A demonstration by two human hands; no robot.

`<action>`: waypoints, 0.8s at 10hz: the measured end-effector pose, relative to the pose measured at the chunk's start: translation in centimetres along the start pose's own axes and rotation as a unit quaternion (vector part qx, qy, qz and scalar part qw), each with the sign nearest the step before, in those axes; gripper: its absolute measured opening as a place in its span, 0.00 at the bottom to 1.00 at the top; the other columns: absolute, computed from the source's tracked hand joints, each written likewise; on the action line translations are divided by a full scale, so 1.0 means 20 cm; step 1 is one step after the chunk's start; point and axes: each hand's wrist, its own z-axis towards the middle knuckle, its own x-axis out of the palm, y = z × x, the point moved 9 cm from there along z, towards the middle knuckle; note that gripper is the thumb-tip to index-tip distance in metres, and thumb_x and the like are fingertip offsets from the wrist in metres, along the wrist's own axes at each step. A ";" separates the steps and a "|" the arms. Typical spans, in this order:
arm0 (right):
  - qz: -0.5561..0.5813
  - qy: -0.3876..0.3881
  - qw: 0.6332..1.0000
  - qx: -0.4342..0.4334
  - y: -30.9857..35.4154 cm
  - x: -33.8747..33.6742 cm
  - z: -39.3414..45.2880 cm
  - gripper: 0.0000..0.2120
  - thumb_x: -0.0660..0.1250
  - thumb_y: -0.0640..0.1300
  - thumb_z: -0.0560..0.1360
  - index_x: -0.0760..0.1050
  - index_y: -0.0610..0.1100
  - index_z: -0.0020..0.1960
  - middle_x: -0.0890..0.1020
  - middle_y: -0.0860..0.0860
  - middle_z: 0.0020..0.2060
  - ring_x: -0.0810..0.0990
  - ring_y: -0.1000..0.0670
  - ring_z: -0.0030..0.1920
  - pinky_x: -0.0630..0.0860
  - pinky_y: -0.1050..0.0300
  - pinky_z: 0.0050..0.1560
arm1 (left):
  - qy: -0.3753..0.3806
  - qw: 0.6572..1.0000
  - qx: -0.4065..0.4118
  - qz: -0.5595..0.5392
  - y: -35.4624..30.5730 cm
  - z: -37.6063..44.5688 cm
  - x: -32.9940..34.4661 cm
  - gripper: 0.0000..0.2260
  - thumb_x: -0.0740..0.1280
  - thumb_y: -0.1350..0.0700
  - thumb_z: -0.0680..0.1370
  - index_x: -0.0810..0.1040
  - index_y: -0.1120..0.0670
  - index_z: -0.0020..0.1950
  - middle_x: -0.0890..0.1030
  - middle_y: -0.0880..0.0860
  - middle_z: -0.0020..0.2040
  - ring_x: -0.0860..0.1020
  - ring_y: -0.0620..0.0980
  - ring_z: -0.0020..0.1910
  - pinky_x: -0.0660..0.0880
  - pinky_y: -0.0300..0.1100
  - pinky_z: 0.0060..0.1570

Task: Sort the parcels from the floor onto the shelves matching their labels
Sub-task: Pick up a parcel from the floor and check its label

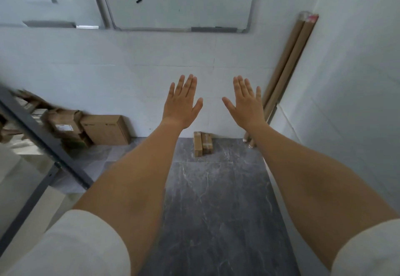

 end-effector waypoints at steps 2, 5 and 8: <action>0.016 0.002 1.000 -0.004 -0.04 0.12 0.27 0.36 0.48 0.62 0.85 0.42 0.43 0.84 0.47 0.47 0.84 0.45 0.47 0.84 0.39 0.42 0.81 | 0.013 1.000 0.001 -0.001 0.06 0.25 0.15 0.29 0.47 0.44 0.84 0.41 0.56 0.80 0.42 0.52 0.81 0.39 0.51 0.80 0.38 0.50 0.78; 0.023 0.019 0.999 -0.030 -0.16 0.34 0.76 0.36 0.47 0.62 0.85 0.41 0.42 0.84 0.45 0.47 0.84 0.43 0.47 0.84 0.40 0.44 0.82 | 0.004 0.999 -0.035 0.004 0.17 0.72 0.33 0.29 0.46 0.44 0.84 0.41 0.55 0.80 0.42 0.52 0.81 0.39 0.51 0.80 0.39 0.50 0.78; 0.026 0.029 0.999 -0.033 -0.26 0.52 1.21 0.36 0.48 0.61 0.85 0.42 0.42 0.84 0.46 0.47 0.84 0.43 0.47 0.84 0.40 0.44 0.82 | 0.008 0.999 -0.048 -0.003 0.26 1.15 0.51 0.29 0.46 0.44 0.84 0.42 0.56 0.80 0.43 0.52 0.81 0.41 0.52 0.80 0.40 0.50 0.78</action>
